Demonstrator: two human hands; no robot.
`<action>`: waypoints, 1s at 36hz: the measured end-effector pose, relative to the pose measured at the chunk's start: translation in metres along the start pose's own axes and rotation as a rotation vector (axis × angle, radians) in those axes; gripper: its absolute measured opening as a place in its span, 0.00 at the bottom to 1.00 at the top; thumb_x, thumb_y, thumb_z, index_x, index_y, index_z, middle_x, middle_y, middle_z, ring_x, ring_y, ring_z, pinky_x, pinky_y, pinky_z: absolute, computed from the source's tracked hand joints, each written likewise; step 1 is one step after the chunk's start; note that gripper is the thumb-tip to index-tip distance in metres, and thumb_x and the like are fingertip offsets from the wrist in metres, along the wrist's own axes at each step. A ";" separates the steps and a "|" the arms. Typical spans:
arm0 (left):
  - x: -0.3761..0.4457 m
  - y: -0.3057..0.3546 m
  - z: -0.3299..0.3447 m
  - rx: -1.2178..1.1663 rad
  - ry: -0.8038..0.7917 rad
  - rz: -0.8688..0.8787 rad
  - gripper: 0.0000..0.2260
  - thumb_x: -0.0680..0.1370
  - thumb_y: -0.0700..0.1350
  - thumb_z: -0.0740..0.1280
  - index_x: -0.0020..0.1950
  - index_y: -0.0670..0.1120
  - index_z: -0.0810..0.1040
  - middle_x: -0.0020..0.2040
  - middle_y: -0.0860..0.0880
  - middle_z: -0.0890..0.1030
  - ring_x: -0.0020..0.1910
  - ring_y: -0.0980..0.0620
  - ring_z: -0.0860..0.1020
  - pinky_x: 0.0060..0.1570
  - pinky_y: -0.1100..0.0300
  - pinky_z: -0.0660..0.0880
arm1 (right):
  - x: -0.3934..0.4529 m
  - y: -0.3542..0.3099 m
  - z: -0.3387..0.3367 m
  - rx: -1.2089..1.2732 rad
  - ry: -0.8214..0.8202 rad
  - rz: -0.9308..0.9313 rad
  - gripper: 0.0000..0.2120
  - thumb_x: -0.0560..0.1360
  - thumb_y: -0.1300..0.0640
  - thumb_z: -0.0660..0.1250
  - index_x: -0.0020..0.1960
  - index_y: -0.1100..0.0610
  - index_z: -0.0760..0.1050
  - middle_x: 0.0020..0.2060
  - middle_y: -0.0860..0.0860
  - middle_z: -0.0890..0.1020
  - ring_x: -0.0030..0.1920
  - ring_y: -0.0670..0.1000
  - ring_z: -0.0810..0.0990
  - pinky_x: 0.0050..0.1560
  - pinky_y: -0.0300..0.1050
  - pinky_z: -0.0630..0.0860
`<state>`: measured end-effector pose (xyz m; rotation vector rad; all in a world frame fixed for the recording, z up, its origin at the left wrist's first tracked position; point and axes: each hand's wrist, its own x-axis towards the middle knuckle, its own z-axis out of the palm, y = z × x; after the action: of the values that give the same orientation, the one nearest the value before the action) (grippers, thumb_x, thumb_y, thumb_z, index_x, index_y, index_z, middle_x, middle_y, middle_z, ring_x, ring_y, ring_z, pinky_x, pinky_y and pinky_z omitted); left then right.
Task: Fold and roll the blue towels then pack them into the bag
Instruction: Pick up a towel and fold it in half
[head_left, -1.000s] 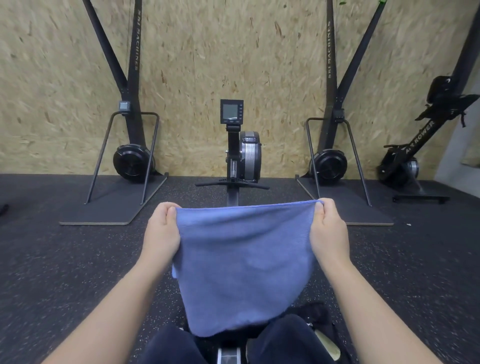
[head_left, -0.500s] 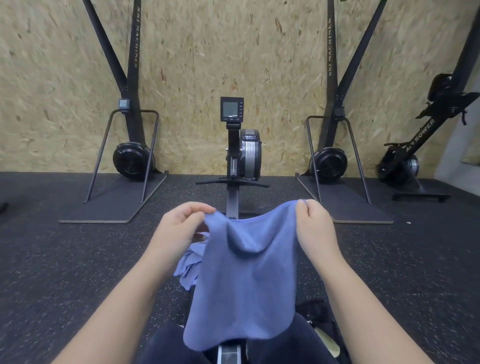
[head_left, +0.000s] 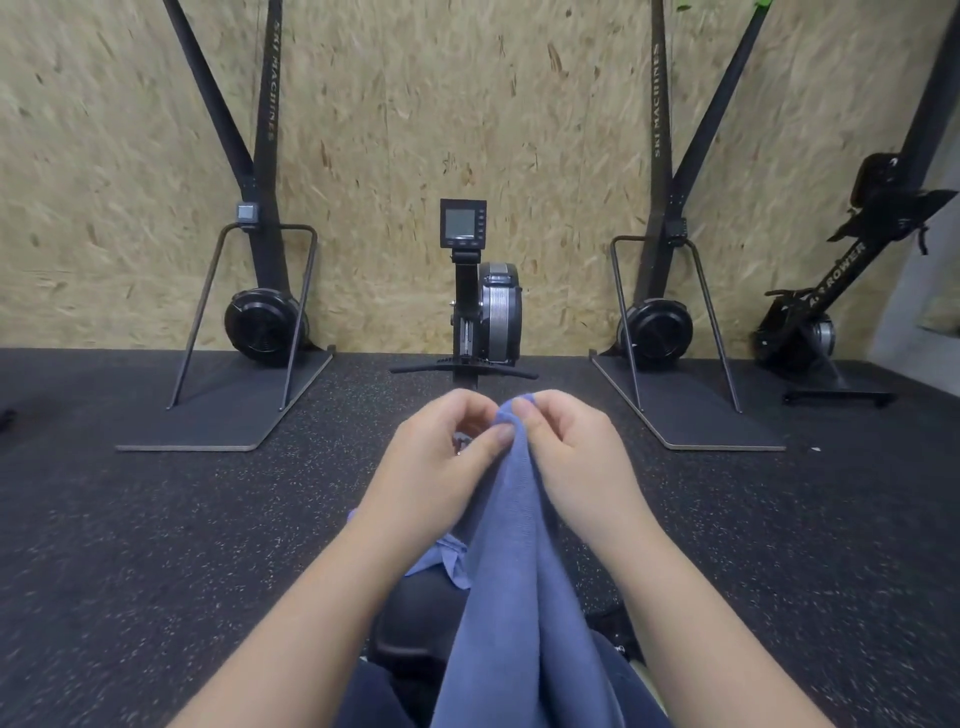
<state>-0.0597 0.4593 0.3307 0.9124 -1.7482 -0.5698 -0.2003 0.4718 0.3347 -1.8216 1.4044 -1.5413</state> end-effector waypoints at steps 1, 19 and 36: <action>0.000 0.001 0.000 0.014 0.004 0.010 0.09 0.76 0.42 0.70 0.40 0.56 0.76 0.39 0.63 0.80 0.36 0.62 0.76 0.41 0.64 0.71 | -0.001 -0.001 -0.001 -0.002 -0.018 -0.004 0.09 0.79 0.54 0.63 0.44 0.53 0.80 0.37 0.49 0.83 0.41 0.48 0.79 0.43 0.43 0.74; -0.003 0.006 -0.007 0.089 0.082 0.125 0.09 0.73 0.41 0.73 0.40 0.54 0.77 0.37 0.56 0.78 0.31 0.59 0.71 0.35 0.66 0.67 | -0.006 -0.009 -0.017 -0.181 -0.267 -0.122 0.11 0.81 0.57 0.59 0.52 0.47 0.79 0.42 0.44 0.83 0.43 0.42 0.79 0.47 0.40 0.74; -0.010 0.003 -0.015 0.036 -0.021 0.079 0.12 0.73 0.40 0.74 0.45 0.57 0.79 0.42 0.63 0.81 0.37 0.60 0.77 0.42 0.71 0.72 | -0.002 0.002 -0.021 0.177 -0.207 -0.055 0.07 0.77 0.63 0.65 0.49 0.57 0.82 0.42 0.49 0.86 0.42 0.40 0.81 0.44 0.33 0.75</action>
<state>-0.0453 0.4701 0.3323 0.8609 -1.8101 -0.5002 -0.2198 0.4795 0.3394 -1.8637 1.0969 -1.4070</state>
